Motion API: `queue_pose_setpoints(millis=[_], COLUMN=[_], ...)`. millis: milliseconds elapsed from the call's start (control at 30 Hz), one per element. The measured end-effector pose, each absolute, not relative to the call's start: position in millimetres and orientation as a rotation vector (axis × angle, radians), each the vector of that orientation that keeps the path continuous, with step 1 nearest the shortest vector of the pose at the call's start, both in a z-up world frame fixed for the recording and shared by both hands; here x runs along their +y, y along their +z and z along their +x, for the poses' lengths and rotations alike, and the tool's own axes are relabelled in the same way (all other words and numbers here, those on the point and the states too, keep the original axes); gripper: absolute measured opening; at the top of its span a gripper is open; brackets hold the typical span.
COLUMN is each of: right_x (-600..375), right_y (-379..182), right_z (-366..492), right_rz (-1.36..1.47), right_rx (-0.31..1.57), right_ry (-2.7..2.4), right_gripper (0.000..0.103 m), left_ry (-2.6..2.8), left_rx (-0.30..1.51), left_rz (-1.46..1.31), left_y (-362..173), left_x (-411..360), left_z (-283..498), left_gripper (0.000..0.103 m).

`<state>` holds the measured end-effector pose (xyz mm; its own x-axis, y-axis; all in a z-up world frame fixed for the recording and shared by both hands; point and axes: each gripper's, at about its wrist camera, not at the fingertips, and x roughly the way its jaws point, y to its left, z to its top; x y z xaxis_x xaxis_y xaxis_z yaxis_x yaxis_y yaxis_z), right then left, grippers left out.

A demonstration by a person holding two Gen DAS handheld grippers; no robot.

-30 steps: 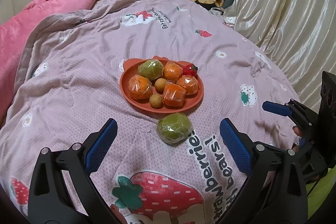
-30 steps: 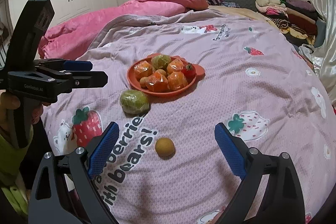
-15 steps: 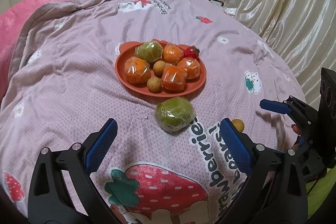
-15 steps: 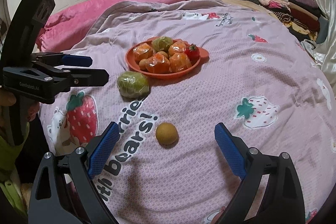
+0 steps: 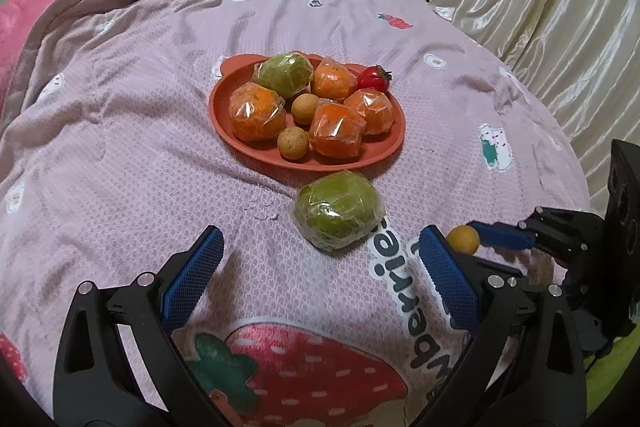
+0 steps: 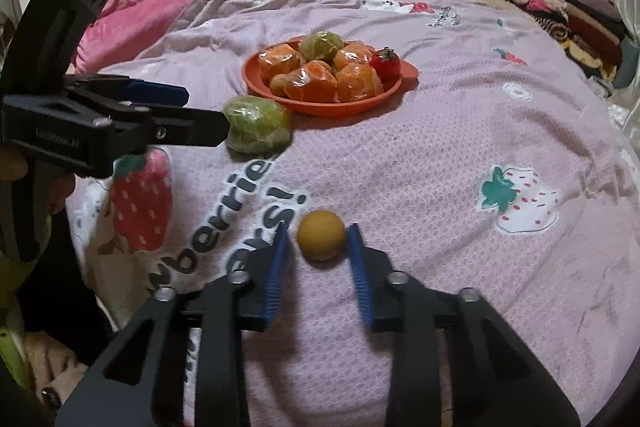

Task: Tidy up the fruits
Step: 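Grasp a small tan fruit with the right tool while the left tool grasps the bagged green pear, then carry the tan fruit over the plate with the right tool while the left tool carries the pear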

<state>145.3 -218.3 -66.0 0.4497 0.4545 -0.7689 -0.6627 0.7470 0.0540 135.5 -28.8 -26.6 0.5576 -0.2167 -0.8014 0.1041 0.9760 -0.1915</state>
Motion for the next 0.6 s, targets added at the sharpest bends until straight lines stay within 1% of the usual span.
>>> queue_pose_setpoints(millis=[67,133,200,267,367,467,500,533,600], right_x=[-220.7,-222.1,-223.3,-224.7,-226.7,-228.3,-229.1,-229.4,-230.3], right_y=[-67.5,-67.6,-66.7,-65.6,-64.7,-63.6,-63.1,-62.9,-62.5], right_z=[147.2,148.0,148.4,149.1,149.7,149.9,150.3,150.3,150.6], right_rz=[-0.254,-0.244,-0.24,-0.231,-0.221,-0.213,-0.21,-0.207,-0.202], right_rx=[0.861,0.858,0.853,0.848,0.842,0.837,0.834,0.832,0.83], right_ry=[0.709,0.713,0.716,0.718,0.719,0.72,0.72,0.719,0.719], right_gripper=[0.025,0.025,0.025,0.025,0.025,0.025,0.025,0.025,0.025], left_ry=[-0.183,-0.19,-0.191,-0.189,-0.179,-0.176,-0.182,-0.191,-0.199], left_rx=[0.966,0.973,0.981,0.984,0.976,0.973,0.971,0.97,0.973], left_rz=[-0.136,-0.147,-0.143,-0.132,-0.116,-0.098,-0.087,-0.086,-0.065], left_y=[-31.4,-35.4,-40.0,-43.7,-45.5,-46.1,-46.2,-46.2,-46.3], left_x=[-28.4,-29.0,-31.4,-34.7,-38.2,-42.0,-44.3,-45.4,-50.7], left_z=[140.6,144.7,148.9,152.1,156.2,158.0,158.0,158.3,158.3], left_gripper=[0.091,0.083,0.079,0.077,0.071,0.062,0.056,0.047,0.045])
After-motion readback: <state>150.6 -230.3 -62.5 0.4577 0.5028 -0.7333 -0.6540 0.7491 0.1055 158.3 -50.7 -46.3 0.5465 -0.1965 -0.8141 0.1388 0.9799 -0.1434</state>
